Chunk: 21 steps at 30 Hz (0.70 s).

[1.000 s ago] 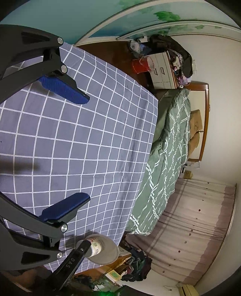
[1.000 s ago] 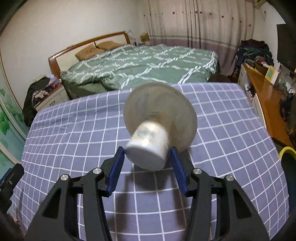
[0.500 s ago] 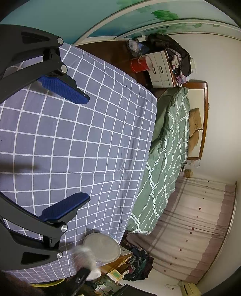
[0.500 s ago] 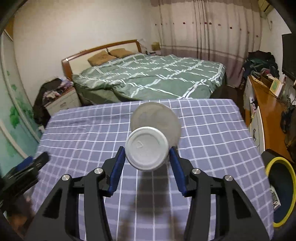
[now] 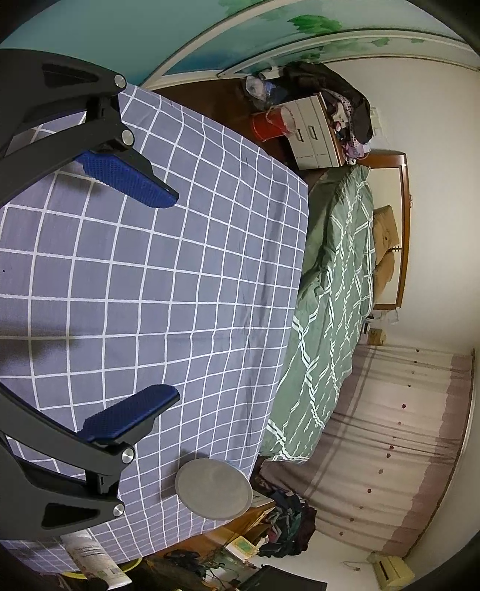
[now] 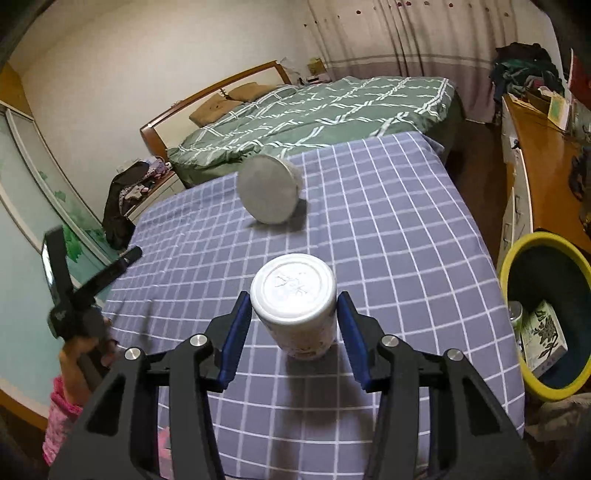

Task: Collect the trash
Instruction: 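Carry the white cup into the yellow bin and open the right gripper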

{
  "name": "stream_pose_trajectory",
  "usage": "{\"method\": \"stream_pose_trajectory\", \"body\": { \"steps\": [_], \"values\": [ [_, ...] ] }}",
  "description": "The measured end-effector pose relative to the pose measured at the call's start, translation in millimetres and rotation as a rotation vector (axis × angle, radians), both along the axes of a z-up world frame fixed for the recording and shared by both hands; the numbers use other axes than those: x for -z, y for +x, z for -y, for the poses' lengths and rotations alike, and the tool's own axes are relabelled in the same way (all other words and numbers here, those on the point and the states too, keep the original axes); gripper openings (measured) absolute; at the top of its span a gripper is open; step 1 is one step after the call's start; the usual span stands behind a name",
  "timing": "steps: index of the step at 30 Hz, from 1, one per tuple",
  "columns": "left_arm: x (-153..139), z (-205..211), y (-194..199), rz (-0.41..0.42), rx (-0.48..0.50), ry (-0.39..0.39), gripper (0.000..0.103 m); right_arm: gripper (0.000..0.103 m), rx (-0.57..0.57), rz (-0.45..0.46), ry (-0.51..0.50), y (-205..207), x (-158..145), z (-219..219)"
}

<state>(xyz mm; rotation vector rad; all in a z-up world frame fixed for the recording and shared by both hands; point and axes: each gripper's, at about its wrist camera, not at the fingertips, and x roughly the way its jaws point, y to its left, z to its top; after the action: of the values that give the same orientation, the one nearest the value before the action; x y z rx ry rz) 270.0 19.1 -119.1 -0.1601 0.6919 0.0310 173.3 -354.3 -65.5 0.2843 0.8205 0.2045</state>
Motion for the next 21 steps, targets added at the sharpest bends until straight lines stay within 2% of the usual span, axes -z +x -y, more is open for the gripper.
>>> {"method": "stream_pose_trajectory", "body": {
  "steps": [7,12,17,21],
  "values": [
    [5,0,2,-0.019,0.014,-0.007,0.095,0.045,0.019,0.027,0.021,4,4,2],
    [7,2,3,-0.028,0.034,-0.013,0.095,0.045,0.044,0.039,0.097,-6,-8,32],
    [6,8,2,-0.02,0.056,-0.002,0.095,0.045,0.222,0.087,0.07,-25,-27,94],
    [5,10,1,-0.015,0.064,0.002,0.095,0.045,0.405,0.082,0.017,-41,-26,153]
  ]
}}
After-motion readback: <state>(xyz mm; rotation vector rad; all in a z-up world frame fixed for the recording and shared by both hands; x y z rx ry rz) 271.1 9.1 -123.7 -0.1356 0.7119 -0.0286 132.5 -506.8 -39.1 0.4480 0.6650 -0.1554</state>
